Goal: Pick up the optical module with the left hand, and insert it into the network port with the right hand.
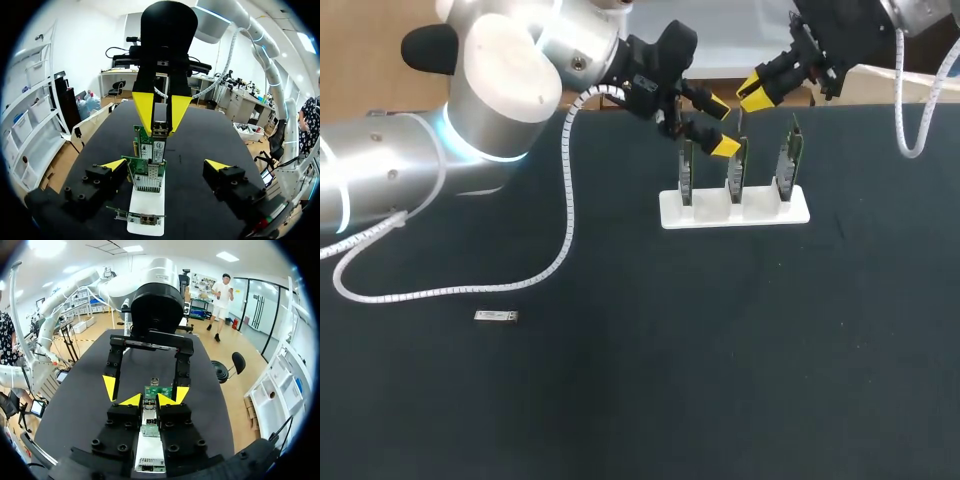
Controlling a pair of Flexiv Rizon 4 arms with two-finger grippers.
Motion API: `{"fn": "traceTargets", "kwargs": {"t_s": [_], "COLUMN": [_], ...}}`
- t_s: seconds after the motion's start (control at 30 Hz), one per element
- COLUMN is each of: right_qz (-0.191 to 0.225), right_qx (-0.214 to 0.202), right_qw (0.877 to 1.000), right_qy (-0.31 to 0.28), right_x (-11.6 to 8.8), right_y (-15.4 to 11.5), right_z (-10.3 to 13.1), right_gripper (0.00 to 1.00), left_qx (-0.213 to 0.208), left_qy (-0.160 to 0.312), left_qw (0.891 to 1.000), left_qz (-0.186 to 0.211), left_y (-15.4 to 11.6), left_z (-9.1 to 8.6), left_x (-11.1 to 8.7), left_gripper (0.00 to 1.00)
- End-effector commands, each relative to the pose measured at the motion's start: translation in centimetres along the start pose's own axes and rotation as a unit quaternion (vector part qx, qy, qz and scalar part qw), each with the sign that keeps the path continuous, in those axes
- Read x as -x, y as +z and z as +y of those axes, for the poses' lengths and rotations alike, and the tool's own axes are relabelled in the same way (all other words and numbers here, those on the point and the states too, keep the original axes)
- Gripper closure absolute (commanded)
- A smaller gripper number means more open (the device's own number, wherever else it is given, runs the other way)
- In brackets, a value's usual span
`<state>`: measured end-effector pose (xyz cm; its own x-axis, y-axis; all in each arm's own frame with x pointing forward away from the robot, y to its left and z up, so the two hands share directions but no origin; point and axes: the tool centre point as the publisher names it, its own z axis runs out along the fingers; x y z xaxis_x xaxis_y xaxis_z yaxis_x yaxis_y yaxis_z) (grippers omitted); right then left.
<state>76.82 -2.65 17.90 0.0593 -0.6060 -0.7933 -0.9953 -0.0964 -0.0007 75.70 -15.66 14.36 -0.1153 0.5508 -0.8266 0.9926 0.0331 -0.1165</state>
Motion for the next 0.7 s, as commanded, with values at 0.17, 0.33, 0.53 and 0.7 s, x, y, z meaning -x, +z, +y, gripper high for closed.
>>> {"fn": "traceTargets", "kwargs": {"t_s": [0.17, 0.33, 0.53, 0.7], "right_qz": [0.006, 0.009, 0.007, 0.007], "right_qx": [-0.006, -0.011, -0.015, -0.014], "right_qw": [1.0, 1.0, 1.0, 1.0], "right_qy": [-0.004, -0.005, -0.002, -0.002], "right_x": [-0.12, -0.22, -0.36, -0.34], "right_y": [-0.15, -0.1, -0.21, -0.08], "right_z": [0.2, 0.02, -0.19, -0.22], "right_gripper": [1.0, 1.0, 1.0, 1.0], "left_qx": [-0.002, -0.002, -0.002, -0.002], "left_qy": [0.0, 0.0, 0.0, 0.0], "left_qw": [1.0, 1.0, 1.0, 1.0], "left_qz": [0.001, 0.001, 0.001, 0.001], "left_y": [0.03, 0.03, 0.03, 0.03], "left_z": [0.18, 0.18, 0.18, 0.18], "left_x": [0.04, 0.04, 0.04, 0.04], "left_gripper": [0.0, 0.0, 0.0, 0.0]}}
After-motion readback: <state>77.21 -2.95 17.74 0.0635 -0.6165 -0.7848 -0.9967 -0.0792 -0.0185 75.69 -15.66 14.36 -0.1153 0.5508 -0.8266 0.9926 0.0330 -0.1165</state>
